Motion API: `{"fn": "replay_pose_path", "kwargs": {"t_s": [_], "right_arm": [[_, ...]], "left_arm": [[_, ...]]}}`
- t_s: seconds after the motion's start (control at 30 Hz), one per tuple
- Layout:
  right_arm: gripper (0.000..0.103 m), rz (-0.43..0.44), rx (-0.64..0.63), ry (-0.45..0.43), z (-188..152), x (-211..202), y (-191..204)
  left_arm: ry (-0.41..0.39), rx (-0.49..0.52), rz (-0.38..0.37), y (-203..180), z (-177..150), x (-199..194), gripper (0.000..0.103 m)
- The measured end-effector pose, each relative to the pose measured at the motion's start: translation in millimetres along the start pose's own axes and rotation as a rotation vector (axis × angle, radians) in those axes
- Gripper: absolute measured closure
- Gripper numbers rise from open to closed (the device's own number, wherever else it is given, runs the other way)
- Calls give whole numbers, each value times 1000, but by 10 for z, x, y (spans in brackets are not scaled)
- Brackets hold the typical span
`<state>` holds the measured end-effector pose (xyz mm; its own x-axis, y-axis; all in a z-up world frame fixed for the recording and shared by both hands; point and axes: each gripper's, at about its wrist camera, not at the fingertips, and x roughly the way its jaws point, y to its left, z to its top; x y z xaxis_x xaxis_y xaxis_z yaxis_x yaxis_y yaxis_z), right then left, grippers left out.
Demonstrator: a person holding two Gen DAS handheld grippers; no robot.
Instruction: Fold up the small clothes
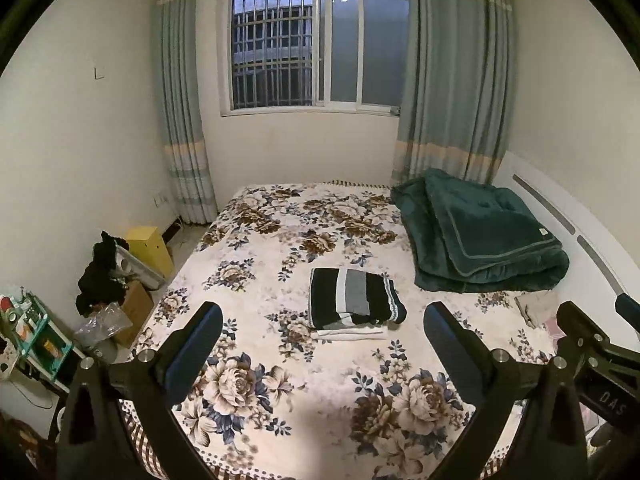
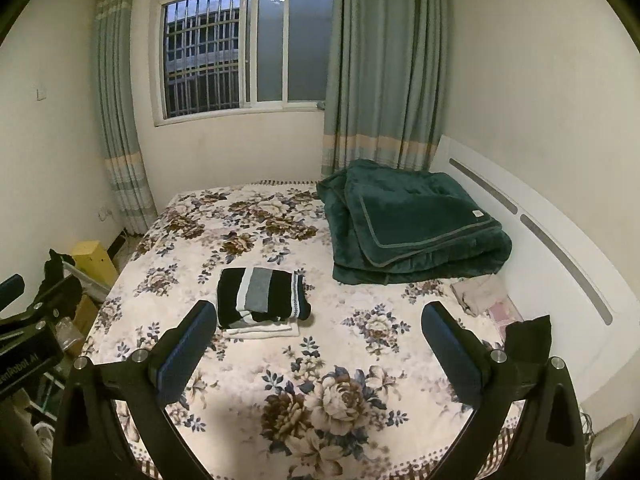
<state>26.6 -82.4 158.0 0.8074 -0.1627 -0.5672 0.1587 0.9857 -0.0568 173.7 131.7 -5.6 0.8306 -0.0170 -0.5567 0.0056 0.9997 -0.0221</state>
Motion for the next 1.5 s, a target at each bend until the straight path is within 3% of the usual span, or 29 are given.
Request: {"fn": "replay_pose_path", "kwargs": {"t_s": [0.63,1.5], "right_arm": [[0,48,-32,-3,199,61,39],[0,58,-31,0,151,81,110]], "left_arm": [[-6,3,8,39,-22,-56,0],[-20,12,13,72,36,-107,0]]}}
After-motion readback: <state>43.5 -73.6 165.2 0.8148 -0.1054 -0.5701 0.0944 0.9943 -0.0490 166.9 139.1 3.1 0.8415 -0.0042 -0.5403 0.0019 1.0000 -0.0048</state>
